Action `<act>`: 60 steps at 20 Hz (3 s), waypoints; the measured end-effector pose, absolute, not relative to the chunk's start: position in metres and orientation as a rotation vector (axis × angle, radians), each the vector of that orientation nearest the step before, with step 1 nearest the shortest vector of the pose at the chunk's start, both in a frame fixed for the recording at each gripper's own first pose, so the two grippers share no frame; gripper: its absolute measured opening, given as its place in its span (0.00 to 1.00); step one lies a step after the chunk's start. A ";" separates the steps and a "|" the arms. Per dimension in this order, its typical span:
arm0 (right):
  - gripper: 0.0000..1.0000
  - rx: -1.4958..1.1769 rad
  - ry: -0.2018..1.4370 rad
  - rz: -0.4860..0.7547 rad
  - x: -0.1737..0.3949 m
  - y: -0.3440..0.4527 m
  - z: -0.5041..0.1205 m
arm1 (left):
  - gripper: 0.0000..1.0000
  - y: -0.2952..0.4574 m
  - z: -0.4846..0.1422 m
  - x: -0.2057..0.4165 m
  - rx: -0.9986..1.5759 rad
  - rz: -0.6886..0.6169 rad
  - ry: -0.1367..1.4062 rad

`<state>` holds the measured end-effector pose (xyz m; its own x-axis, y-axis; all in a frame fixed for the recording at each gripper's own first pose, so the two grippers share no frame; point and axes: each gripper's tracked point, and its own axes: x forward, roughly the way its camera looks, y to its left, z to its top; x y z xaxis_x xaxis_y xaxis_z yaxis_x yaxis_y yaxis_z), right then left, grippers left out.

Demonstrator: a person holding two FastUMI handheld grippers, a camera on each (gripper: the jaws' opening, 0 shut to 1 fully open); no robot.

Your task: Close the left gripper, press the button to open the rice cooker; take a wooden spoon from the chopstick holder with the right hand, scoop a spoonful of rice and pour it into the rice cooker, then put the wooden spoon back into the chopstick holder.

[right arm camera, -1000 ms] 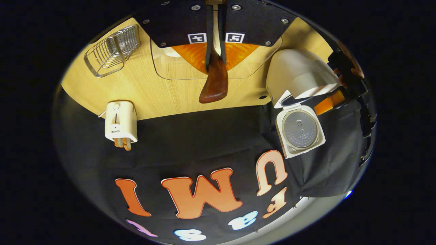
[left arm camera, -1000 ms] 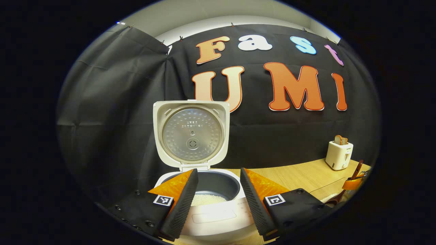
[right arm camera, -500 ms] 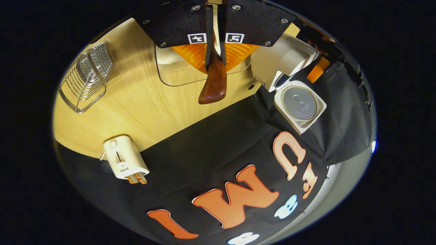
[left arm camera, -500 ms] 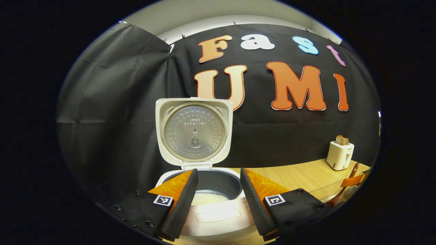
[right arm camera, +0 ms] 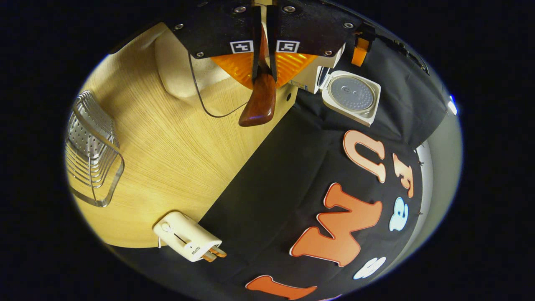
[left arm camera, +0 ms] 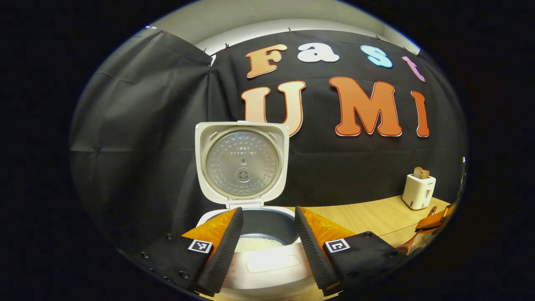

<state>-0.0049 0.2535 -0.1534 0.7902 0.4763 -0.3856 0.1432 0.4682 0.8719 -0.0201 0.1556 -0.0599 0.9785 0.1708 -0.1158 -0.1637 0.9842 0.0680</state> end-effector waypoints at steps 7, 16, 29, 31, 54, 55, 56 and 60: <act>0.06 1.211 0.640 0.157 0.009 0.237 -0.145 | 0.83 0.159 -0.056 -0.023 0.071 0.187 0.117; 0.06 1.441 0.578 0.150 0.035 0.216 -0.106 | 0.82 0.157 -0.046 -0.020 0.102 0.196 0.095; 0.05 1.775 0.633 0.351 0.055 0.270 -0.036 | 0.82 0.198 -0.031 -0.037 -0.013 0.284 0.075; 0.05 1.805 0.660 0.367 0.058 0.284 -0.033 | 0.80 0.209 -0.033 -0.043 -0.027 0.307 0.081; 0.05 1.662 0.770 0.411 0.101 0.451 -0.040 | 0.82 0.302 -0.054 -0.093 -0.020 0.484 0.132; 0.05 1.634 0.757 0.405 0.104 0.456 -0.042 | 0.82 0.304 -0.056 -0.092 -0.019 0.487 0.135; 0.05 1.600 0.743 0.404 0.107 0.460 -0.044 | 0.81 0.306 -0.060 -0.093 -0.021 0.489 0.141; 0.05 1.467 0.699 0.393 0.123 0.478 -0.049 | 0.82 0.310 -0.067 -0.081 -0.018 0.497 0.153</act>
